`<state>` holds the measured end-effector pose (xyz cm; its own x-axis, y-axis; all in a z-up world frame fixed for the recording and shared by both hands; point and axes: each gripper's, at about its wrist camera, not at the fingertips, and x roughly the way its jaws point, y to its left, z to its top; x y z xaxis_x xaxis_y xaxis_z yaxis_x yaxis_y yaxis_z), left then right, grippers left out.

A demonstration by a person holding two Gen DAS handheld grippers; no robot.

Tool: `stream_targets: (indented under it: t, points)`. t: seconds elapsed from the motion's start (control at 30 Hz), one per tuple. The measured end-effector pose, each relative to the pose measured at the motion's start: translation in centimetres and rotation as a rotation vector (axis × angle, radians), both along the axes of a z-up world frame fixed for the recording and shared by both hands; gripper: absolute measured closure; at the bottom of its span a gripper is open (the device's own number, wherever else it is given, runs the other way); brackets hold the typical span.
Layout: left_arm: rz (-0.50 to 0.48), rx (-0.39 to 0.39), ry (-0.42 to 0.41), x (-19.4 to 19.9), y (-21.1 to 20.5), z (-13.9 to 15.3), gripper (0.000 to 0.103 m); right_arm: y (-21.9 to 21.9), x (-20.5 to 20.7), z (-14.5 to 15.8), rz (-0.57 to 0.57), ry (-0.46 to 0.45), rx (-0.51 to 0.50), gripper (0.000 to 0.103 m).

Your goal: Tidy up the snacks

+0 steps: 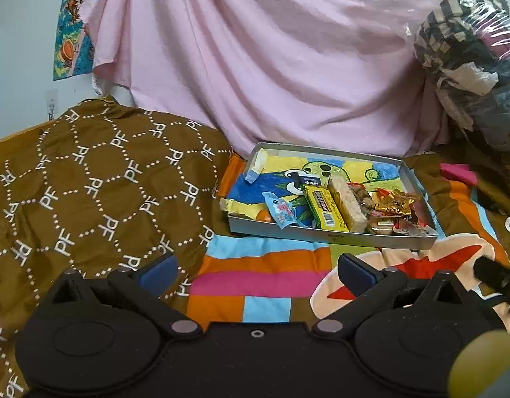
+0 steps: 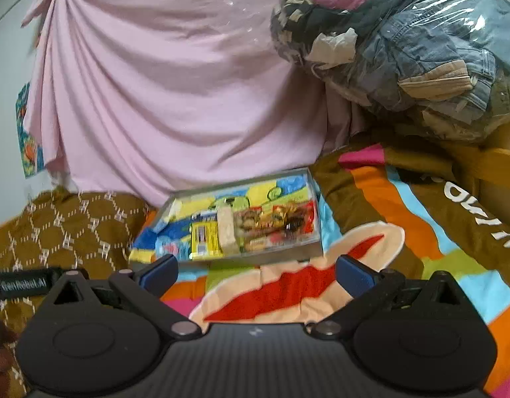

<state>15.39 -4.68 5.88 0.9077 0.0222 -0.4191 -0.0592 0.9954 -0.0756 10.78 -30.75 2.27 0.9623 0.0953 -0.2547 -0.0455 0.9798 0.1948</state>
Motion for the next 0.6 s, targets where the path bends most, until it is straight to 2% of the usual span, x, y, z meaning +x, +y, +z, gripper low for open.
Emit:
stream_targets:
  t: [0.23,0.4,0.6]
  points:
    - [-0.003,0.002,-0.036,-3.1,1.3,-0.9,0.001,2.4,-2.9,-0.8,0.024,0.000,-0.063,0.000]
    - [0.018,-0.010,-0.029,-5.1,2.8,-2.2,0.001,3.5,-4.6,-1.5,0.020,0.015,-0.084,0.000]
    - [-0.003,-0.013,-0.005,-6.5,3.5,-3.9,0.001,5.0,-5.5,-2.7,0.023,0.049,-0.111,0.000]
